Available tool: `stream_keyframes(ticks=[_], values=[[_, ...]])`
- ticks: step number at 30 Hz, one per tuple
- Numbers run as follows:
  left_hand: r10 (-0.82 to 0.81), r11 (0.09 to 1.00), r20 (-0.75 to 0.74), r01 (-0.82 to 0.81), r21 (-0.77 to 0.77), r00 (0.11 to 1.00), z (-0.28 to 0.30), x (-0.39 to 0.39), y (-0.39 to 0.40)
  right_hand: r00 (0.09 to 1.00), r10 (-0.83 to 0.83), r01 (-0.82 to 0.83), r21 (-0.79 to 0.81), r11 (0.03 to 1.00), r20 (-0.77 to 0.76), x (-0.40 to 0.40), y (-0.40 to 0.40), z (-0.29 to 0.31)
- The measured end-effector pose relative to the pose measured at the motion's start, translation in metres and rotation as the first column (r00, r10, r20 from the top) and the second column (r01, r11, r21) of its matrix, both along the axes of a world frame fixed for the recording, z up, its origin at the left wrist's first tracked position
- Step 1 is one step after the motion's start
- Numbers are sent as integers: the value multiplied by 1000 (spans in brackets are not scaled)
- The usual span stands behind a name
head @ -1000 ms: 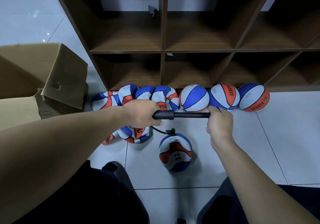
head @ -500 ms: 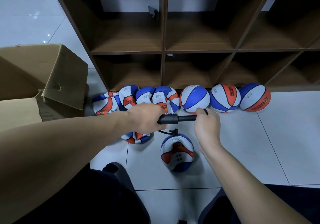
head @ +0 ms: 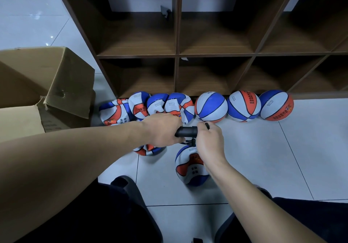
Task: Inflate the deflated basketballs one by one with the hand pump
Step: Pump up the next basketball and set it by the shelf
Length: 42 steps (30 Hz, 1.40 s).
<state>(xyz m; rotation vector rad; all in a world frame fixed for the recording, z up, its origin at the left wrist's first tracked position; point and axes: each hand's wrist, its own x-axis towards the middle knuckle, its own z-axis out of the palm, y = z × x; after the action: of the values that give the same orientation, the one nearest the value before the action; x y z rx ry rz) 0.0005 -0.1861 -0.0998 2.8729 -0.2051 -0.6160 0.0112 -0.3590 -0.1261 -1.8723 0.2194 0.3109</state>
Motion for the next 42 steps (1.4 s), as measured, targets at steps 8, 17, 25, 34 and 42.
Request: stream_keyframes(ticks=[8,17,25,34,42], values=[[10,998,-77,-14,-53,997,4,5,9,997,-69,69,14,998,-24,28,-30,2],[44,999,-92,-44,-2,995,0,5,23,951,-263,280,99,955,-161,45,-58,-3],[54,998,-33,-52,39,998,2,0,11,984,-173,172,29,985,37,24,-30,1],[27,1000,1,-27,17,1000,1,1,1,997,-60,59,15,998,52,4,-9,3],[7,1000,-22,-8,-8,1000,1,4,-4,1000,-23,23,15,1000,12,2,-1,-1]])
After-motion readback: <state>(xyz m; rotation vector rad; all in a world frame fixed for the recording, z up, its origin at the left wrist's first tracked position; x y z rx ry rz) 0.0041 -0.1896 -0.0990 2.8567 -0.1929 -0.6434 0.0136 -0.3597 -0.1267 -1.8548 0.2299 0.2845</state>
